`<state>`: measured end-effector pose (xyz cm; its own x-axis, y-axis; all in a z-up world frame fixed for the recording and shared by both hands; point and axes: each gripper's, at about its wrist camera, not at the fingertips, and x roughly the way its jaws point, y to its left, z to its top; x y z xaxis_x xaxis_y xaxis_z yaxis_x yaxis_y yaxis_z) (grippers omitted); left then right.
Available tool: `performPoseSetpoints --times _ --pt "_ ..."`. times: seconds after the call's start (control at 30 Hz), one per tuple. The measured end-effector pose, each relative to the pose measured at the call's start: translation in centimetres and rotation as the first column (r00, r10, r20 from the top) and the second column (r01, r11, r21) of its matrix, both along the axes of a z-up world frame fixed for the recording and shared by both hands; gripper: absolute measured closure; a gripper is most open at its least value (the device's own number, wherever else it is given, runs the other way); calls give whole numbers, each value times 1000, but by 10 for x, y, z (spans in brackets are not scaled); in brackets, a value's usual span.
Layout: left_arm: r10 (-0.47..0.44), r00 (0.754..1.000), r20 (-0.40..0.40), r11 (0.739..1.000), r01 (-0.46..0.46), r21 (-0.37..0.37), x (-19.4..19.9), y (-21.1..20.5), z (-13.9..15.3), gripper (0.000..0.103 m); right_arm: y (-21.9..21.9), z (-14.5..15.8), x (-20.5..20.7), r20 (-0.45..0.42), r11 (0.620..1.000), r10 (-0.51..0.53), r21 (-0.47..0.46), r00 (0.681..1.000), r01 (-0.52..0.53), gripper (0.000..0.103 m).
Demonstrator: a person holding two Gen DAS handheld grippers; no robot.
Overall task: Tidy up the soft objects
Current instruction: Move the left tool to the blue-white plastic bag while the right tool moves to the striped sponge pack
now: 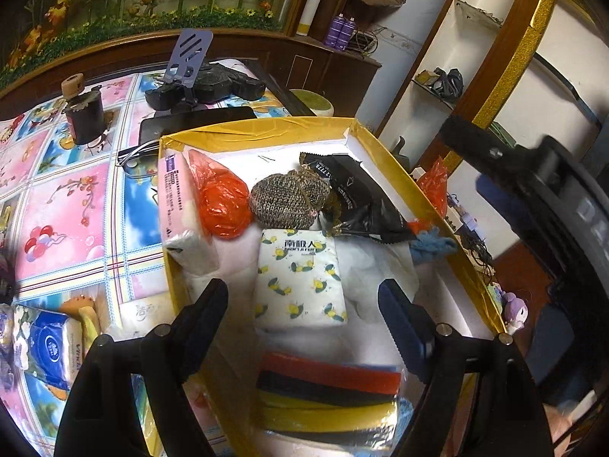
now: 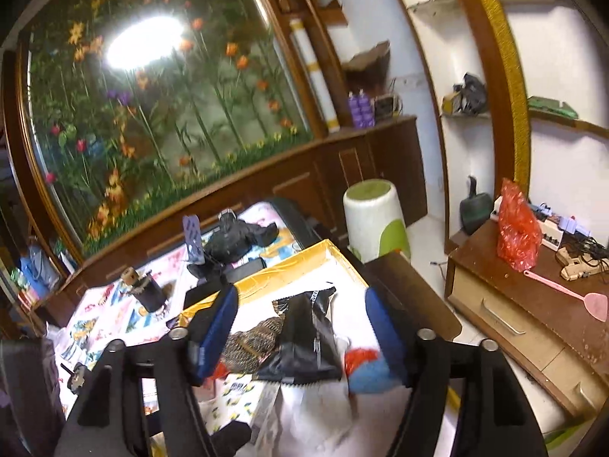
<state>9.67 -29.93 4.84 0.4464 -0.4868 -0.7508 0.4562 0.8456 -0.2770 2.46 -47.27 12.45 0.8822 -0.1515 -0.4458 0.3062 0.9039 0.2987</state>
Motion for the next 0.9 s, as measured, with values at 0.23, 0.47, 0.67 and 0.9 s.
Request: performPoseSetpoints --times 0.23,0.47,0.67,0.9 --pt "9 999 39 1000 -10 24 -13 24 0 23 19 -3 -25 1 1000 4 9 1000 -4 27" --pt "29 998 59 999 -30 11 -21 62 4 23 44 -2 -34 -14 999 33 -4 999 -33 27" --pt "61 996 69 998 -61 -7 -24 98 8 23 80 3 -35 -26 996 84 -38 996 -85 27" --pt "120 989 85 993 -118 -25 -23 149 16 23 119 1 -32 -57 987 148 -54 987 -151 27"
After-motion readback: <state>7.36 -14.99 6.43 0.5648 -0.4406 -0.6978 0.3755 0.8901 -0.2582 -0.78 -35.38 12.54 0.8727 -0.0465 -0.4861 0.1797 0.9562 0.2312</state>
